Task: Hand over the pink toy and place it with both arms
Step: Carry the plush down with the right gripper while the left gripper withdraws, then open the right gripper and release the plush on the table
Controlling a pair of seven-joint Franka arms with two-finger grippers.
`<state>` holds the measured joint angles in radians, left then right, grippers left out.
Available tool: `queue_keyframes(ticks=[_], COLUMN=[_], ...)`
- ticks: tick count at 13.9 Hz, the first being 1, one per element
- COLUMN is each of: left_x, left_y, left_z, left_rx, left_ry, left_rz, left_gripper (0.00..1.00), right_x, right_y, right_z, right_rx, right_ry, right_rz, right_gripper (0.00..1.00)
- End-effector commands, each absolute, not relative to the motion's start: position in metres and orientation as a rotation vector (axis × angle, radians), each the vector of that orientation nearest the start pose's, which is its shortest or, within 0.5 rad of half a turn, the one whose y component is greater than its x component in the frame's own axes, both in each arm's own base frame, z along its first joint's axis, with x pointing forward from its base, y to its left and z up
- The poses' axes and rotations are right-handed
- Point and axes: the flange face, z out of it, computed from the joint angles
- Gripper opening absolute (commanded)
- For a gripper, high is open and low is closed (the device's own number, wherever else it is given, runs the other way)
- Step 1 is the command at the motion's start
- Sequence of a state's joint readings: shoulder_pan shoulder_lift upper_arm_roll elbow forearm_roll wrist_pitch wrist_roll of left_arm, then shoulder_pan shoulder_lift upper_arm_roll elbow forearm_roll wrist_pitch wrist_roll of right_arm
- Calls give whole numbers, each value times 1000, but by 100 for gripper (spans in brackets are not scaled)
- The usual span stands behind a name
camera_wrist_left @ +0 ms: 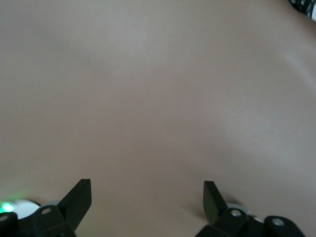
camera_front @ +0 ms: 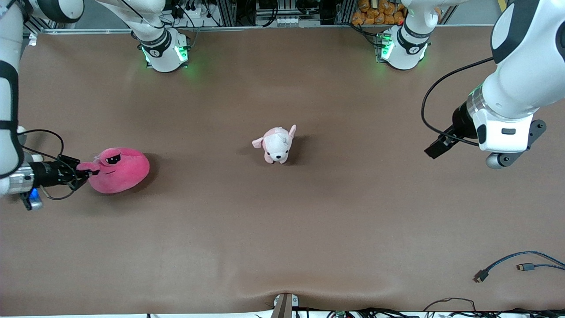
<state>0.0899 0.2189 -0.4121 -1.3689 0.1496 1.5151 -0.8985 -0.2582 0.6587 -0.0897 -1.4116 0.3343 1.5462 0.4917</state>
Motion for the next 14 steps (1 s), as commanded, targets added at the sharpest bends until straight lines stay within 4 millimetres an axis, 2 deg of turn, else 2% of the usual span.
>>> queue_keyframes(ticks=[1, 2, 3, 4, 6, 8, 9, 10, 11, 14], left_x=[577, 577, 577, 576, 574, 571, 569, 569, 567, 558], left_y=[-127, -122, -114, -110, -107, -96, -89, -87, -75, -53], left_z=[623, 625, 628, 631, 634, 640, 644, 644, 649, 651], left_rx=[-2925, -2944, -2957, -2967, -2974, -2976, -2981, -2997, -3017, -3059], left_ry=[-721, -671, -631, -591, -536, -499, -462, -429, -432, -375], left_rz=[-27, -21, -19, -23, -19, -31, -36, -26, -26, 5], left_gripper=[100, 100, 100, 100, 100, 100, 100, 100, 100, 100], right_x=[638, 638, 637, 637, 640, 647, 652, 654, 656, 654], right_y=[-193, -194, -196, -196, -193, -184, -183, -176, -166, -115], right_z=[291, 291, 290, 290, 300, 320, 347, 364, 384, 469], right_rx=[-2527, -2525, -2525, -2526, -2538, -2599, -2635, -2683, -2722, -2848], right_ry=[1229, 1233, 1231, 1227, 1199, 1045, 980, 918, 856, 650], right_rz=[748, 746, 745, 744, 725, 657, 584, 546, 499, 324], right_gripper=[0, 32, 85, 100, 100, 100, 100, 100, 100, 100])
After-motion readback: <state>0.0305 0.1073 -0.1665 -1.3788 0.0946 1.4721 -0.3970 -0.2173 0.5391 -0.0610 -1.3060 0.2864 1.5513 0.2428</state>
